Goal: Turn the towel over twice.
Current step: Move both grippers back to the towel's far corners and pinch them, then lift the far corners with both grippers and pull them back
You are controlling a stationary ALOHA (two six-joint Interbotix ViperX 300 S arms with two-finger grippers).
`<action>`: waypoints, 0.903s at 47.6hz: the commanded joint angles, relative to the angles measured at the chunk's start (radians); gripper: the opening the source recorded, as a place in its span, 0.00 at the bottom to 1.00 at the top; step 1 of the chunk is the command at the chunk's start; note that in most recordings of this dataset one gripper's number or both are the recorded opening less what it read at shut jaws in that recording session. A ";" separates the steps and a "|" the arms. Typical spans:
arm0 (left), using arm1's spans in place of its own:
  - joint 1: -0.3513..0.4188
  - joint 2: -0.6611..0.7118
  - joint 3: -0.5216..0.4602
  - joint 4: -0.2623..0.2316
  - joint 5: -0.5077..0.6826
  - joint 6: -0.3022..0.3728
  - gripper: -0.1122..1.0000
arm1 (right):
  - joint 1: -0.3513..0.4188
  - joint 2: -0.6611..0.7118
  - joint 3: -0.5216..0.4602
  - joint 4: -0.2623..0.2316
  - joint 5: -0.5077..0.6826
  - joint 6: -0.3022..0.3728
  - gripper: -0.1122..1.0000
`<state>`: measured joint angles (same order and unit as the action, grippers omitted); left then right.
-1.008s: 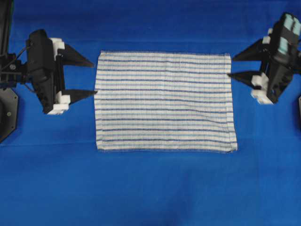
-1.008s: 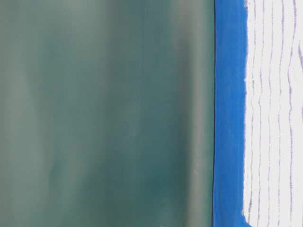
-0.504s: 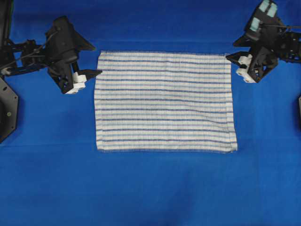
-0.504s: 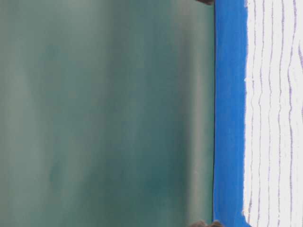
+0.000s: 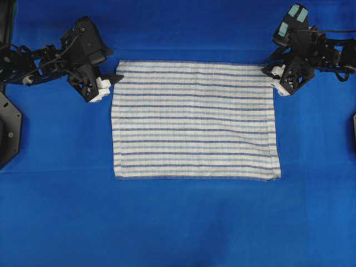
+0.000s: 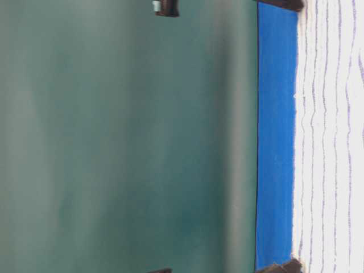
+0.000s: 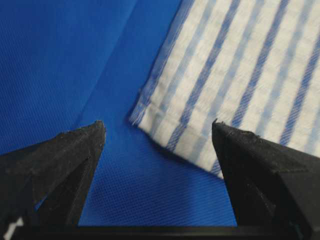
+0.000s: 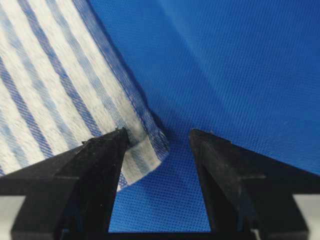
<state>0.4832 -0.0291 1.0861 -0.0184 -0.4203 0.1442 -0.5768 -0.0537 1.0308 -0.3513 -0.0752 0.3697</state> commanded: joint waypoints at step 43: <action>0.023 -0.002 -0.046 -0.002 0.051 -0.020 0.12 | -0.012 -0.011 -0.017 -0.003 -0.005 -0.009 0.15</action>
<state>0.4985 0.0061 1.0615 -0.0184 -0.3682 0.1243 -0.5783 -0.0430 1.0262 -0.3528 -0.0813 0.3620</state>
